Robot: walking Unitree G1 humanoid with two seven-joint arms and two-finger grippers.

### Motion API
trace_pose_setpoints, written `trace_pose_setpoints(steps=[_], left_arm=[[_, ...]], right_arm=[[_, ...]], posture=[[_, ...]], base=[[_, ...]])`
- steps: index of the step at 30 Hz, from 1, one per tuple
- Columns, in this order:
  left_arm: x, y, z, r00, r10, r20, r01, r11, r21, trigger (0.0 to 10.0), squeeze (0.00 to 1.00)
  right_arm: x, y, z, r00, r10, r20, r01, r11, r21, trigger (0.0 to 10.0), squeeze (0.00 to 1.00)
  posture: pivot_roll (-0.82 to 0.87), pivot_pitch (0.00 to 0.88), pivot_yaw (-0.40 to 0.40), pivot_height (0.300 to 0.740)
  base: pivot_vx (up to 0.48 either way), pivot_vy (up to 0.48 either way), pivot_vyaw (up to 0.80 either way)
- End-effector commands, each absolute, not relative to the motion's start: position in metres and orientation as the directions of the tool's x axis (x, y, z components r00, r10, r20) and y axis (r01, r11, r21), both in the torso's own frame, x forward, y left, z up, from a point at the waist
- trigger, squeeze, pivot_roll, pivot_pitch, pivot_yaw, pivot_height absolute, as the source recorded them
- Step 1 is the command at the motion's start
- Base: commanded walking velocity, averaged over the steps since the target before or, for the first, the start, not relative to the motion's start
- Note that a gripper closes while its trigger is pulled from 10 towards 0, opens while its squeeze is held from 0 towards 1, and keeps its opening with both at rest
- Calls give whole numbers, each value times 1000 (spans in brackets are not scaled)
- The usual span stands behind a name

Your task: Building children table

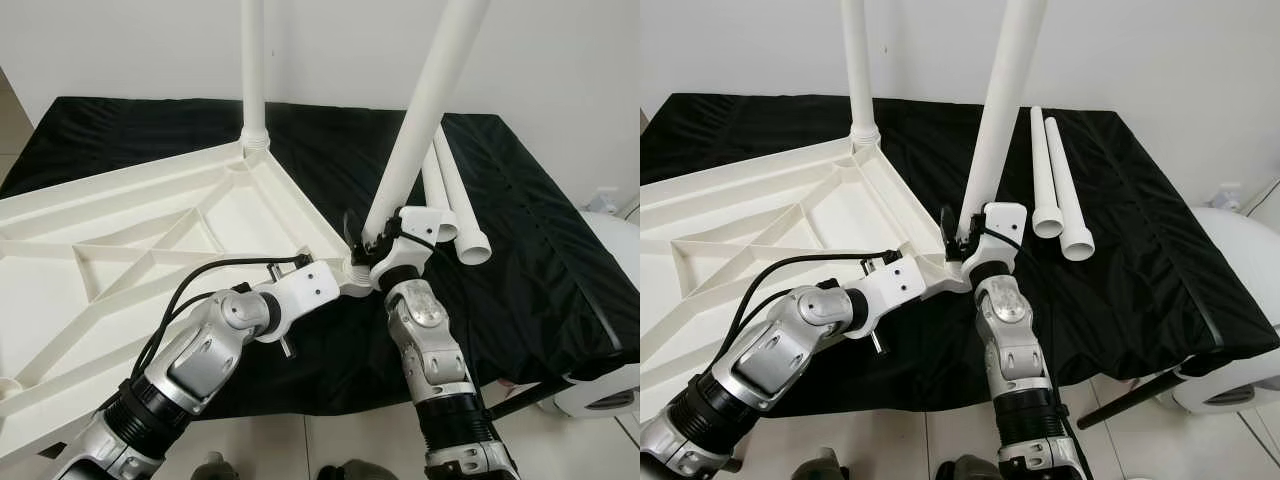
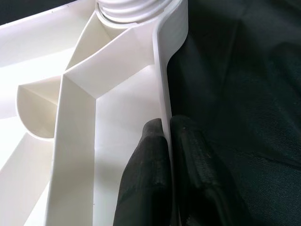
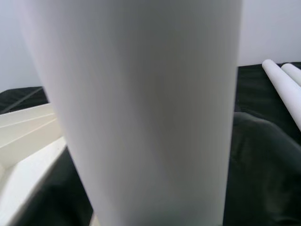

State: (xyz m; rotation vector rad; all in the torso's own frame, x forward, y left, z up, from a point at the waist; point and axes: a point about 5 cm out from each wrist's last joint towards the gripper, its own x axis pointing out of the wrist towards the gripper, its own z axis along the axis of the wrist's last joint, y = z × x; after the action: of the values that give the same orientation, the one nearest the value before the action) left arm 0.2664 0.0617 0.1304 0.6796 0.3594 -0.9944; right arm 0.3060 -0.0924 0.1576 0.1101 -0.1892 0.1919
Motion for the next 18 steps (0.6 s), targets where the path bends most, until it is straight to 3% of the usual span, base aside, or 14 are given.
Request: trace_pose_setpoints(steps=[1, 8, 9, 13, 18], left_arm=[[261, 56, 130, 504, -657, -560, 861, 336, 381, 10000, 0], [262, 56, 130, 506, -656, -560, 860, 338, 381, 10000, 0], [262, 56, 130, 507, -655, -560, 860, 339, 382, 10000, 0], [265, 58, 132, 512, -653, -558, 857, 342, 386, 10000, 0], [266, 58, 133, 515, -652, -557, 855, 344, 388, 10000, 0]], right_arm=[[302, -90, 152, 970, 169, 174, -193, 973, 127, 10000, 1000], [301, -100, 149, 972, 170, 162, -189, 976, 111, 10000, 1000], [300, -105, 144, 961, 235, 147, -250, 964, 91, 10000, 0], [300, -116, 136, 922, 368, 122, -376, 925, 48, 10000, 0], [302, -122, 132, 894, 437, 100, -440, 898, 15, 10000, 0]], posture=[[27, 0, -92, 740], [26, 0, -93, 740], [27, 0, -93, 740], [24, 0, -85, 740], [19, 0, -81, 740]], base=[[0, 0, 0], [0, 0, 0], [0, 0, 0], [0, 0, 0], [0, 0, 0]])
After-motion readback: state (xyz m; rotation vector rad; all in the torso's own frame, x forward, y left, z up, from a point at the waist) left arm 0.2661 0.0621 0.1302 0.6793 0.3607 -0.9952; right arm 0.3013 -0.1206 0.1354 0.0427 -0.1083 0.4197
